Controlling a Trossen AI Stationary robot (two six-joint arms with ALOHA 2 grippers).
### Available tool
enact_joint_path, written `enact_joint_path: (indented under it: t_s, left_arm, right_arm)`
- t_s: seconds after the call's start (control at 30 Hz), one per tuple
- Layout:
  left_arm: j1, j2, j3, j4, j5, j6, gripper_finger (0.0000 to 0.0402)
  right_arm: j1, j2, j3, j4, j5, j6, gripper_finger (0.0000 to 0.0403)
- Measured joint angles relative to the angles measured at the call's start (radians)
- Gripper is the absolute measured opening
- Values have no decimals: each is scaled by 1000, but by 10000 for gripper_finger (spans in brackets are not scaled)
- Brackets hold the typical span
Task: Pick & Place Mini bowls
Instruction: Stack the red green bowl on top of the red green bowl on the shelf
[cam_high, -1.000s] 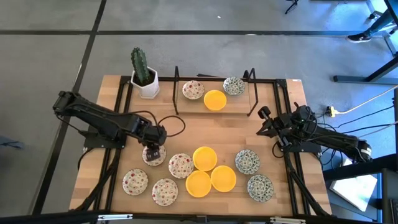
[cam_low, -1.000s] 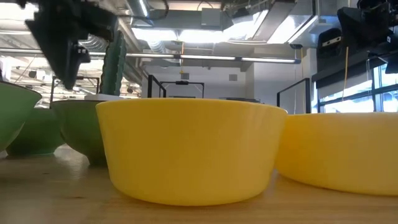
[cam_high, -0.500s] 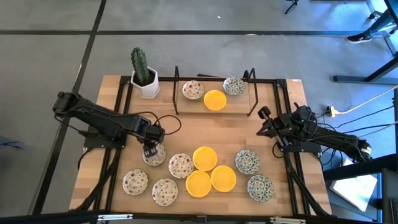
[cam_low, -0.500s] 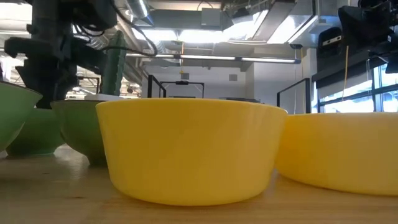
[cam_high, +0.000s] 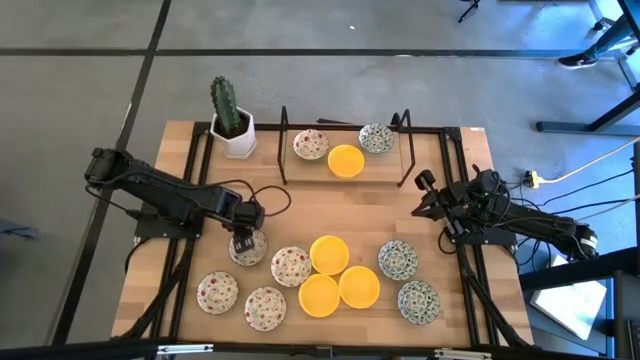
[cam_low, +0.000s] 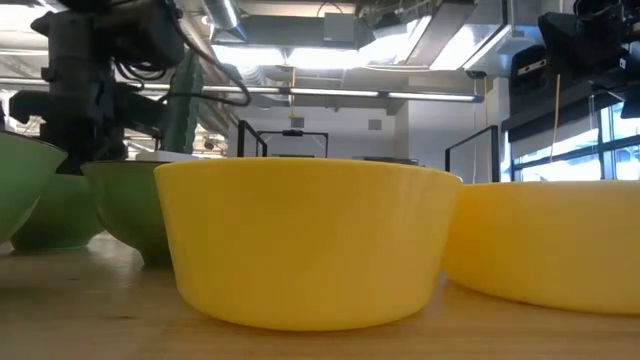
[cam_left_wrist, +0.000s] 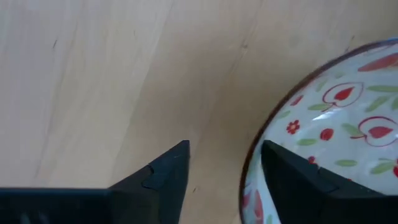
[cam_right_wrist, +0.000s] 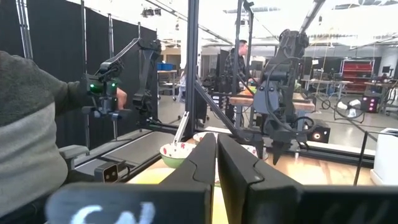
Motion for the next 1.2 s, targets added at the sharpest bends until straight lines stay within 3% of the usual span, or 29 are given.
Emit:
enact_joint_path:
  t_s: [0.23,0.37,0.47,0.7,0.9,1.2]
  left_arm:
    - [0,-8,-3,1,-8,4,26]
    - [0,-17,23,-7,-11,26,16]
    - [10,-34,96,-83,-79,83,7]
    - [99,-54,429,-269,-234,253,6]
    - [291,15,782,-249,-331,530,5]
    - [658,404,1228,-287,-53,875,5]
  right_arm:
    - [0,0,0,0,1,8,18]
    - [0,0,0,0,1,13,18]
    - [0,0,0,0,1,16,18]
    - [0,0,0,0,13,9,18]
    - [0,0,0,0,52,-8,18]
    - [0,0,0,1,56,-12,18]
